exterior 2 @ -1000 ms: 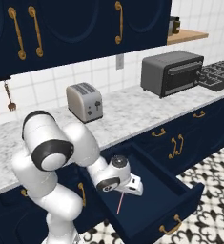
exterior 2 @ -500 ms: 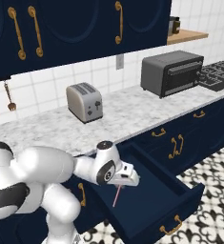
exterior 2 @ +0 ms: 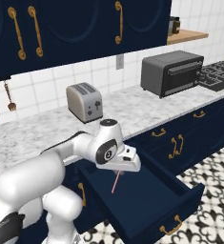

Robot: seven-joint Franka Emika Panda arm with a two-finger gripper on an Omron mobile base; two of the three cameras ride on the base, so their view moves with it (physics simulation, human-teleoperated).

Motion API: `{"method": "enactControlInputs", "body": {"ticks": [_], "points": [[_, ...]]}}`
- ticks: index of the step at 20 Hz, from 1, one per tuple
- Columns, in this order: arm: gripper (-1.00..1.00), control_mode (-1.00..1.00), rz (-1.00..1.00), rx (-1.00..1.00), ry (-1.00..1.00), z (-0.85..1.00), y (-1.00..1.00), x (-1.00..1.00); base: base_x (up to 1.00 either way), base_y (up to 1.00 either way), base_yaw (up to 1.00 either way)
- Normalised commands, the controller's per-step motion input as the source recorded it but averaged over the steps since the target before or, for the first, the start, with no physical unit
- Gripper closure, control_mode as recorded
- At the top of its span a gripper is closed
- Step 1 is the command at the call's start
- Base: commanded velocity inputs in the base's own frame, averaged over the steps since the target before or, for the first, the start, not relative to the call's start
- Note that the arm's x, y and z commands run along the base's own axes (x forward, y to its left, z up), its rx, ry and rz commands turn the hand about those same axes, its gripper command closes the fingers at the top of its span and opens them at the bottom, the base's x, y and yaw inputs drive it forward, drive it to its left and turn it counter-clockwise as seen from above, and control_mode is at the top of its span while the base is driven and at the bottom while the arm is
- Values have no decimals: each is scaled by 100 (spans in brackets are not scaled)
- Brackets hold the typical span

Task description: Take a straw from the drawer in front and place it inside the glass cup on the dining counter.

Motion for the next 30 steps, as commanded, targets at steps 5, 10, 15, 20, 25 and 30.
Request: {"method": "enactControlInputs", "body": {"ticks": [5,10,15,20,25,30], "points": [[100,-100,0,11,6,87,-2,2,0,0,0],[100,-100,0,0,4,5,0,1,0,0,0],[100,-100,5,0,0,1,1,2,0,0,0],[100,-100,16,1,-9,11,22,2,0,0,0],[100,-100,24,0,-18,46,49,0,0,0,0],[100,-100,28,0,-1,66,63,6,0,0,0]]}}
